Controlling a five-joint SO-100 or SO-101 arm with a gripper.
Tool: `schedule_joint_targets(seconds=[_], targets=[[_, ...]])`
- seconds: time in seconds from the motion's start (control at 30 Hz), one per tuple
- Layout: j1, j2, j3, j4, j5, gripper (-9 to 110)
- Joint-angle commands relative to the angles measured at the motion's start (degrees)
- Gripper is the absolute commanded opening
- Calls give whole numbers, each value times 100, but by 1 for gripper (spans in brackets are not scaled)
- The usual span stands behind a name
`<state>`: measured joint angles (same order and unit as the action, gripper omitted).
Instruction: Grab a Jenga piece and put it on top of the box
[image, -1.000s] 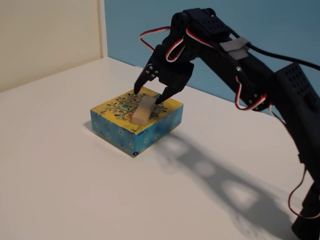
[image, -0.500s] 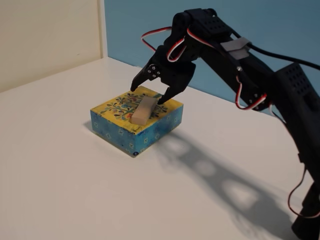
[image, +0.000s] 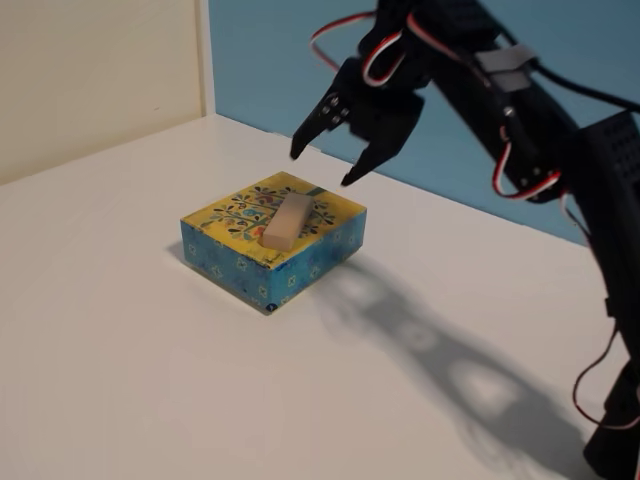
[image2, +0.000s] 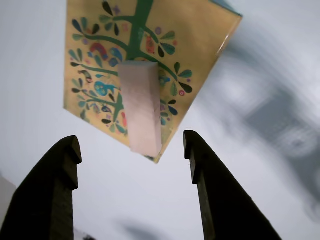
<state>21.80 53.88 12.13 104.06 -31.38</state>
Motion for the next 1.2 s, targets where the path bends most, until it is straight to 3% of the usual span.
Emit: schedule_joint_targets(seconds=[0.0,0.2,0.4,0.67,1.17], targets=[[18,624,-255,193,62,24],[-97,1468,44,387,211,24],[-396,2681,1652,308,229,24],[-633,6328,7726,-2830,70,25],[167,7945,12111,-5493,141,23]])
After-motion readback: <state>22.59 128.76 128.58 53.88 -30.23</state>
